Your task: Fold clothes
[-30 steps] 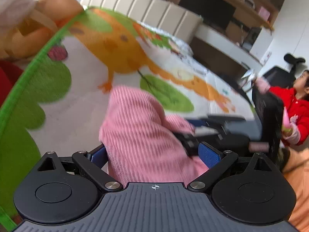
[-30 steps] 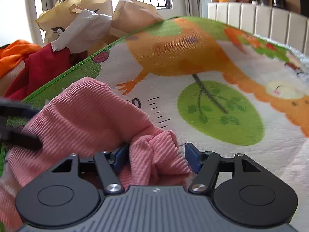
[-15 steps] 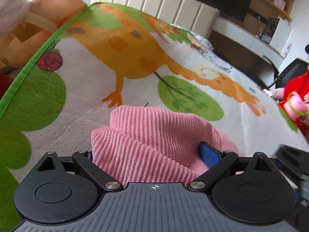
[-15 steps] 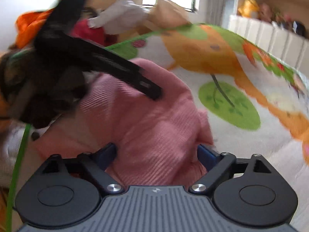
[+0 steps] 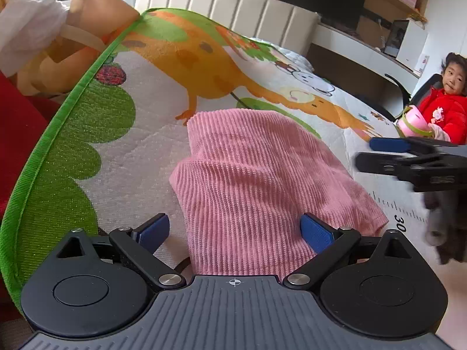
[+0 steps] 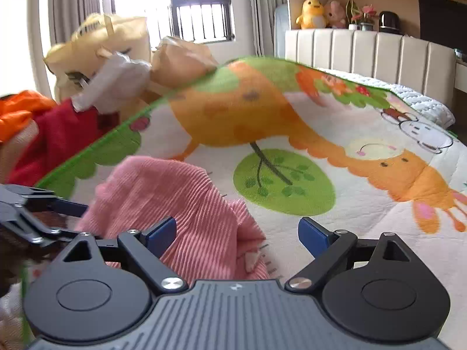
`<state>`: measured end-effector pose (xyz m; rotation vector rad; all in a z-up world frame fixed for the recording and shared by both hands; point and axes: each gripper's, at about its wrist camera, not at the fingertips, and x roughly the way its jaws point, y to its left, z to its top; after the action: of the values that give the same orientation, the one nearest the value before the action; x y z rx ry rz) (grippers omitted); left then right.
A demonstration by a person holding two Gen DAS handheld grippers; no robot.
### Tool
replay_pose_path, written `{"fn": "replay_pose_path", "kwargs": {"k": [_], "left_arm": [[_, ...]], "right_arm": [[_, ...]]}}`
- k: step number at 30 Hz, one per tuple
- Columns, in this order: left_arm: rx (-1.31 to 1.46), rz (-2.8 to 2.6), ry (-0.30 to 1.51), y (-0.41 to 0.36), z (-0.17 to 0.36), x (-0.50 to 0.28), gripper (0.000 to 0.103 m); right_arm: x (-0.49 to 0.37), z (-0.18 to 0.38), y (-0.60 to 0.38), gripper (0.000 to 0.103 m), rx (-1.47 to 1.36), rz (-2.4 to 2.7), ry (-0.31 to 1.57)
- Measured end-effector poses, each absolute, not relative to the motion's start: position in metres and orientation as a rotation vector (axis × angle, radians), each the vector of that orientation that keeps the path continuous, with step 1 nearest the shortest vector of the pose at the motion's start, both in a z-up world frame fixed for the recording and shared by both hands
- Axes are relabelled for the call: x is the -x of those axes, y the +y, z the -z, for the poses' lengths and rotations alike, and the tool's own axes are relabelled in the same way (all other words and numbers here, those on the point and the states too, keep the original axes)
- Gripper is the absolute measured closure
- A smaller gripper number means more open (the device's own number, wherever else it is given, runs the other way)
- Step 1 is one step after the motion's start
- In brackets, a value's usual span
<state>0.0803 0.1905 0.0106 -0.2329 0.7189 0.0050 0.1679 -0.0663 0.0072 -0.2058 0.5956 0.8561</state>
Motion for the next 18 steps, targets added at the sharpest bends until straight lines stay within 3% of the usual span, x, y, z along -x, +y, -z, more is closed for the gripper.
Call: {"fn": "replay_pose_path", "kwargs": {"k": [3, 8, 11, 13, 18], "left_arm": [[0.208, -0.011, 0.721, 0.182, -0.014, -0.078, 0.004], [0.178, -0.034, 0.747, 0.17, -0.014, -0.067, 0.004], [0.198, -0.083, 0.767, 0.162, -0.011, -0.058, 0.003], [0.224, -0.124, 0.774, 0.154, -0.006, -0.048, 0.002], [0.248, -0.235, 0.762, 0.13, -0.002, -0.024, 0.0]], "right_arm": [[-0.177, 0.018, -0.05, 0.012, 0.288, -0.783, 0.641], [-0.173, 0.019, -0.07, 0.011, 0.166, -0.837, 0.669], [-0.155, 0.011, -0.084, 0.0, 0.181, -0.913, 0.65], [-0.14, 0.007, -0.094, 0.0, 0.189, -0.989, 0.668], [-0.096, 0.018, -0.096, 0.0, 0.389, -1.093, 0.702]]}}
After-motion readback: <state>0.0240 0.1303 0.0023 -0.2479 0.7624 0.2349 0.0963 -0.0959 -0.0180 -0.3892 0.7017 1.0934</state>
